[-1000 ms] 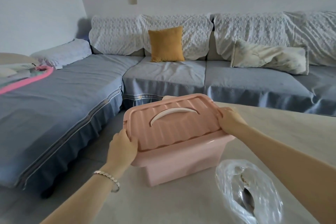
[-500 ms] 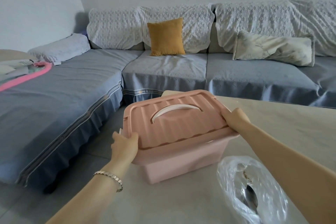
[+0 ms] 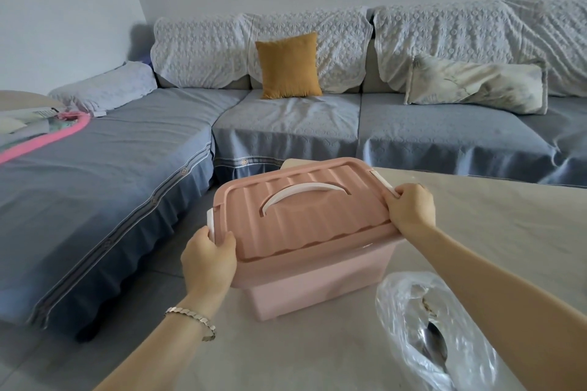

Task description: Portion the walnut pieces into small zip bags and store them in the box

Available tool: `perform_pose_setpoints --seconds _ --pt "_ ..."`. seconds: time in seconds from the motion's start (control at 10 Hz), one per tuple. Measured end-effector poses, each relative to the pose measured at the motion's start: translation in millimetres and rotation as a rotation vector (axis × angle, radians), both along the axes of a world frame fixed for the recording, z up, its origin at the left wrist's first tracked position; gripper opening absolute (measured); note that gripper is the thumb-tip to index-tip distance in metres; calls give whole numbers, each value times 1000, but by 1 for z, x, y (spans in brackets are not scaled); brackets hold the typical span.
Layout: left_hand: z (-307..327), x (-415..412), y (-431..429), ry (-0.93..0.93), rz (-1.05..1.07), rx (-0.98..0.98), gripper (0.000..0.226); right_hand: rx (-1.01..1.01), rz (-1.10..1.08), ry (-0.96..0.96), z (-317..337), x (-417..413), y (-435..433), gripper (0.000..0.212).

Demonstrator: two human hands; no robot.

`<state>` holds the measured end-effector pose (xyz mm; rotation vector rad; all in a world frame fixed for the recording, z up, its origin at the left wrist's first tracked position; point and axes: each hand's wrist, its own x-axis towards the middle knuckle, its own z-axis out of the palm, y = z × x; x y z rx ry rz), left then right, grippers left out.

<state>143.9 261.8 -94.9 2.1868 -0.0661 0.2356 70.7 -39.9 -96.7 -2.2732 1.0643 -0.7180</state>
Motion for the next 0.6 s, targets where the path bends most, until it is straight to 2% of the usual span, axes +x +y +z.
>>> perform_pose_setpoints --seconds 0.1,0.2,0.3,0.4,0.5,0.6 --pt "-6 6 1 -74 -20 68 28 -9 -15 -26 -1 -2 0 49" --pt "-6 8 2 -109 -32 176 29 -2 -27 -21 -2 -3 1 47" --pt "4 3 -1 -128 -57 385 24 -12 10 93 2 -2 2 32" --pt "28 -5 -13 -165 -94 896 28 -66 117 339 18 -12 5 25" --pt "51 -5 -36 -362 -260 1051 44 -137 174 574 41 -30 5 27" --pt "87 -24 -76 -189 -660 893 22 -88 284 688 66 -54 2 33"
